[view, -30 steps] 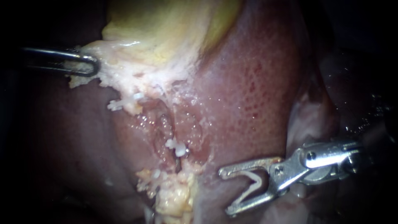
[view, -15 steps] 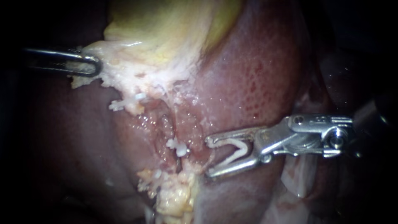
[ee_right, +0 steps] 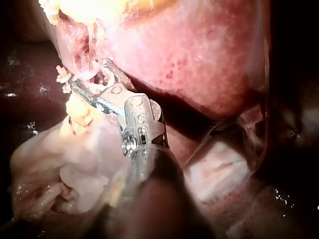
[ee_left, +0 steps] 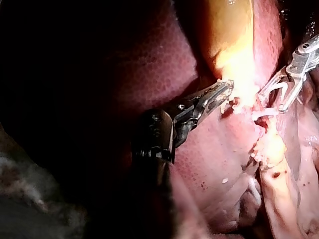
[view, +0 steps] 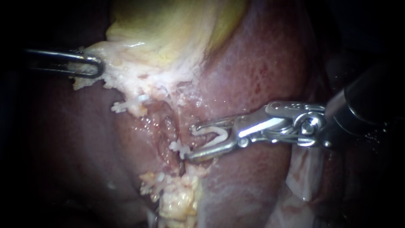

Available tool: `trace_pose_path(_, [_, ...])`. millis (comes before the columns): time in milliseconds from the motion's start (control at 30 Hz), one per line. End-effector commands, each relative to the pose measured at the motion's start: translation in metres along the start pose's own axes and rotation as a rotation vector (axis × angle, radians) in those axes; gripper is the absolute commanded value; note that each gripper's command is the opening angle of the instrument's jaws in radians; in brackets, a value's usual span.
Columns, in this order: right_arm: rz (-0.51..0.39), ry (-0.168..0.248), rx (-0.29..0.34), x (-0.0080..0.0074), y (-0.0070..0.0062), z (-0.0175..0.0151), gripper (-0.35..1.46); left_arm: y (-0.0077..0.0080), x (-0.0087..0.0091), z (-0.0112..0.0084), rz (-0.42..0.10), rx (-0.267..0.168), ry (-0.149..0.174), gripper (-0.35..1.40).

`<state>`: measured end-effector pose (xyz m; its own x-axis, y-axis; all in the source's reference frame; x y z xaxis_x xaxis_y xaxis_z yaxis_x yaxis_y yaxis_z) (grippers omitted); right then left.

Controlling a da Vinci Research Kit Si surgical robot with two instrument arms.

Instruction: Clipping second clip right tube

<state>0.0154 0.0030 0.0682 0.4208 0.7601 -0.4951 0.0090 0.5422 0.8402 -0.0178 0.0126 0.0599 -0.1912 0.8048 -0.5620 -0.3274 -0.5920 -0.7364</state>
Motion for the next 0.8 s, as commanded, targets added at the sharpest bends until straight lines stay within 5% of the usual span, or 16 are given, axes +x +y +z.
trace_pose_path(33, [0.003, 0.002, 0.0, 0.0001, 0.0001, 0.0002, 0.45, 0.0, 0.0, 0.0, 0.0, 0.0, 0.0, -0.35])
trace_pose_path(367, [0.036, 0.026, 0.0, 0.0002, 0.0008, 0.0024, 0.46, 0.0001, 0.0, 0.0001, -0.001, 0.001, 0.0, -0.35])
trace_pose_path(800, [0.083, 0.11, 0.042, 0.0007, 0.0012, 0.0042, 0.48, 0.0002, 0.0, 0.0004, -0.001, -0.002, -0.001, -0.35])
